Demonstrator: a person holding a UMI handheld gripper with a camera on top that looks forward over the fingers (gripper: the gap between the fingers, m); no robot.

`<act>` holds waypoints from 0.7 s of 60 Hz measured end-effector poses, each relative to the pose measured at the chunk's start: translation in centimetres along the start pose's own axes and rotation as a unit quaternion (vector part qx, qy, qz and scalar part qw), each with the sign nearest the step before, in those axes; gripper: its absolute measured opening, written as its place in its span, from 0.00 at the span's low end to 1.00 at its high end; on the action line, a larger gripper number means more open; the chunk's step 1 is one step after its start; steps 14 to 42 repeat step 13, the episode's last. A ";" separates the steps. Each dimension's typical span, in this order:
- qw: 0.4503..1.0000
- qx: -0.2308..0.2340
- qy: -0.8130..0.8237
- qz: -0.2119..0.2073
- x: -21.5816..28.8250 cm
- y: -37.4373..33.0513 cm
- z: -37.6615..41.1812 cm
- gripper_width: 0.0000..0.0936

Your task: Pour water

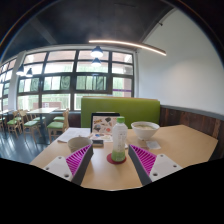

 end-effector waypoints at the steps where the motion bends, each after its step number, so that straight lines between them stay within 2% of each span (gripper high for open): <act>1: 1.000 0.002 0.000 0.002 -0.1 -0.8 0.2 0.88; 8: 1.000 0.007 0.002 0.010 -1.3 -4.6 1.1 0.87; 13: 1.000 0.020 0.008 0.000 -1.1 -7.0 1.6 0.87; 42: 1.000 0.020 0.008 0.000 -1.1 -7.0 1.6 0.87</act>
Point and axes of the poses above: the point between the fingertips, and its own axes, seen from behind it with the camera up: z to the left, x up, y forward, the way the camera looks, the point moved 4 cm from there along -y, backward, against the way the camera looks, and after that the axes turned 10 degrees about -y, right-handed, at the moved point
